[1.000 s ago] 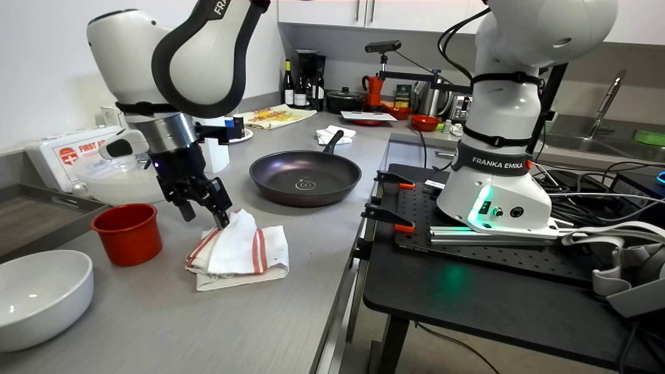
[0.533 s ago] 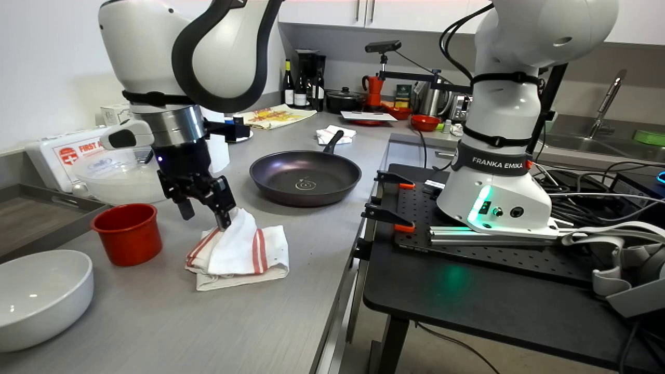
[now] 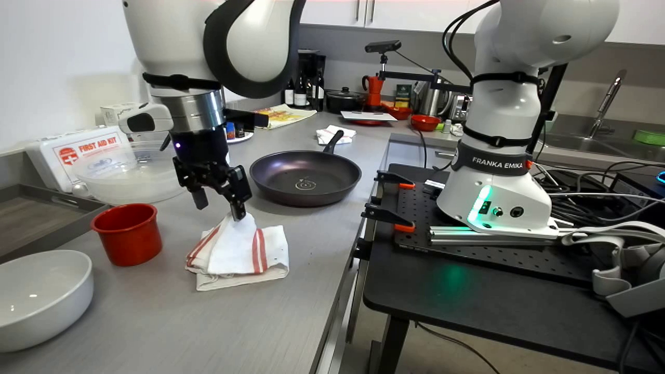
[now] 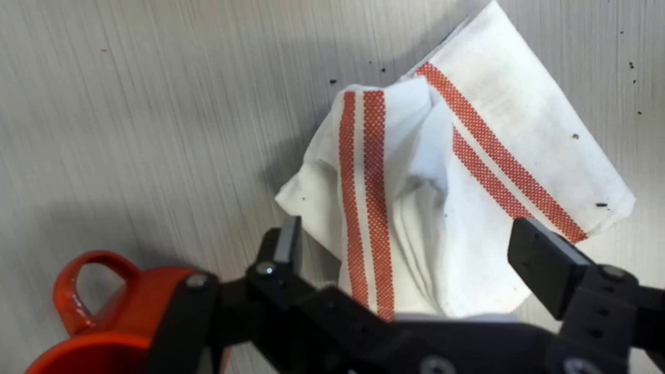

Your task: Use the tea towel to wipe the pan

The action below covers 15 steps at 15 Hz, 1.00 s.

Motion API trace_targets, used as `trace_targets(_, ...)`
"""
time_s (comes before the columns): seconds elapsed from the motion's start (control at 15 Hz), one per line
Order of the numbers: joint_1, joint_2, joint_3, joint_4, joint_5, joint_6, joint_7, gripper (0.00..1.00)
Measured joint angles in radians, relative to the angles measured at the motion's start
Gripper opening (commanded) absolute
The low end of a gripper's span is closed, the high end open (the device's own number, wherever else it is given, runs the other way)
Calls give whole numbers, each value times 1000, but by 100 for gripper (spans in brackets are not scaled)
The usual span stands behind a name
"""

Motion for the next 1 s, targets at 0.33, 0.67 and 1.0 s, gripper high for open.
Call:
trace_targets(0.33,-8,1,-1,-36,0,0,0,100)
trace_targets(0.67,-23,20,-5,-49,0,0,-1,100)
trace_targets(1.0,-33,42,-7,-35,0,0,-6,100)
